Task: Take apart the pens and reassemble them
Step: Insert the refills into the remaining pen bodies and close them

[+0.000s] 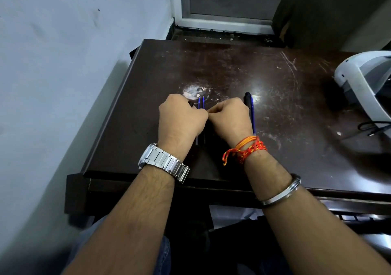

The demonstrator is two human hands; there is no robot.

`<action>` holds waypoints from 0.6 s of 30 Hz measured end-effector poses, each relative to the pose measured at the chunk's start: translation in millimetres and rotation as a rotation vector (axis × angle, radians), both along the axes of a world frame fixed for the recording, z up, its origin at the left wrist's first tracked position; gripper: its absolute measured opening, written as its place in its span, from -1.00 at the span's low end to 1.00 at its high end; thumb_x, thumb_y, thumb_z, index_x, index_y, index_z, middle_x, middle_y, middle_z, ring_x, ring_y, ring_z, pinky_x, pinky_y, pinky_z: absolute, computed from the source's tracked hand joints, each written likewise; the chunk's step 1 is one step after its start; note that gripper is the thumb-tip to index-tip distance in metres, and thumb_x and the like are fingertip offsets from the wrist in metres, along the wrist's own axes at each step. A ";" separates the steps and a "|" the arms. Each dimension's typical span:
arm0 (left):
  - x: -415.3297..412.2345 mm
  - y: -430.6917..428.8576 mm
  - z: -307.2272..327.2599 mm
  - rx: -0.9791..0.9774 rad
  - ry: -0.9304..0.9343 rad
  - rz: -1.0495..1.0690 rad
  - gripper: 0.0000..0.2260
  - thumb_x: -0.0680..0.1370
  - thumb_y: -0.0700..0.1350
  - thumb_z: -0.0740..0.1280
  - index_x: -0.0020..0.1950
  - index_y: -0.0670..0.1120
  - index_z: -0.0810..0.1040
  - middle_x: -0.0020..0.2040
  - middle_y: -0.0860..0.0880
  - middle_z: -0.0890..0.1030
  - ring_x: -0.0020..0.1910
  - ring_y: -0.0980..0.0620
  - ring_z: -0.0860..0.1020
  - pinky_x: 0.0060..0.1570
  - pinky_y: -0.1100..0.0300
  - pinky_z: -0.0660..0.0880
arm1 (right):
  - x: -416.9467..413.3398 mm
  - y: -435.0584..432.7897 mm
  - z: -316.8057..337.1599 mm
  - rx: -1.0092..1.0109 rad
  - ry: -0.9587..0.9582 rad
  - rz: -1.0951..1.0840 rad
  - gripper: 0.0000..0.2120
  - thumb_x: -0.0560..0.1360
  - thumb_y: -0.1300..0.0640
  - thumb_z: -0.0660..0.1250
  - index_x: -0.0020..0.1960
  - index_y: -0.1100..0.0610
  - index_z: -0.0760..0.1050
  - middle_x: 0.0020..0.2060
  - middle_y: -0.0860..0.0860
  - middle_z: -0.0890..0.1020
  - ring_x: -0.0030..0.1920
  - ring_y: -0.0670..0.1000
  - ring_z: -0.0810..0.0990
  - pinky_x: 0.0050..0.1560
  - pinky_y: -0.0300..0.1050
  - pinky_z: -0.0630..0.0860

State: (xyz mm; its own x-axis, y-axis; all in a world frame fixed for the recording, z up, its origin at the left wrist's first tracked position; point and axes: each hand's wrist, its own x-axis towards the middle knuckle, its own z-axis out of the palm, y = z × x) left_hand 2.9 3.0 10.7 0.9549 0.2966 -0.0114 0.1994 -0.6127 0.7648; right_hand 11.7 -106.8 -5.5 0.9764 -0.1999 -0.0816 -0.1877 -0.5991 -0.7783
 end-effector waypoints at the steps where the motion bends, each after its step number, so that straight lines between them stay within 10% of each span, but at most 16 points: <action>1: 0.3 0.1 0.1 -0.005 -0.014 0.009 -0.76 0.40 -0.22 0.34 -0.44 -0.14 0.37 -0.51 0.00 0.39 -0.54 0.06 0.38 -0.69 0.39 0.23 | -0.1 0.3 -0.1 0.003 0.002 0.001 -0.91 0.40 0.10 0.47 -0.20 0.10 0.73 -0.41 -0.01 0.60 -0.27 -0.10 0.58 -0.28 -0.35 0.42; 10: 3.7 0.3 -2.1 -0.021 -0.009 0.008 -0.85 0.40 -0.19 0.35 -0.35 -0.21 0.51 -0.48 -0.02 0.45 -0.51 0.04 0.43 -0.70 0.40 0.20 | 0.2 -2.2 0.2 0.019 0.021 -0.011 -0.80 0.41 0.09 0.44 -0.40 0.01 0.61 -0.46 -0.08 0.58 -0.39 -0.20 0.52 -0.54 -0.53 0.32; 18: 6.8 -11.1 -4.6 -0.303 -0.016 0.003 -0.71 0.45 -0.06 0.22 -0.38 -0.23 0.47 -0.54 0.08 0.47 -0.49 0.09 0.44 -0.48 0.17 0.42 | 7.5 -23.7 4.9 0.032 -0.037 -0.137 -0.79 0.38 0.03 0.46 -0.40 0.07 0.64 -0.53 -0.01 0.62 -0.46 -0.09 0.58 -0.36 -0.19 0.51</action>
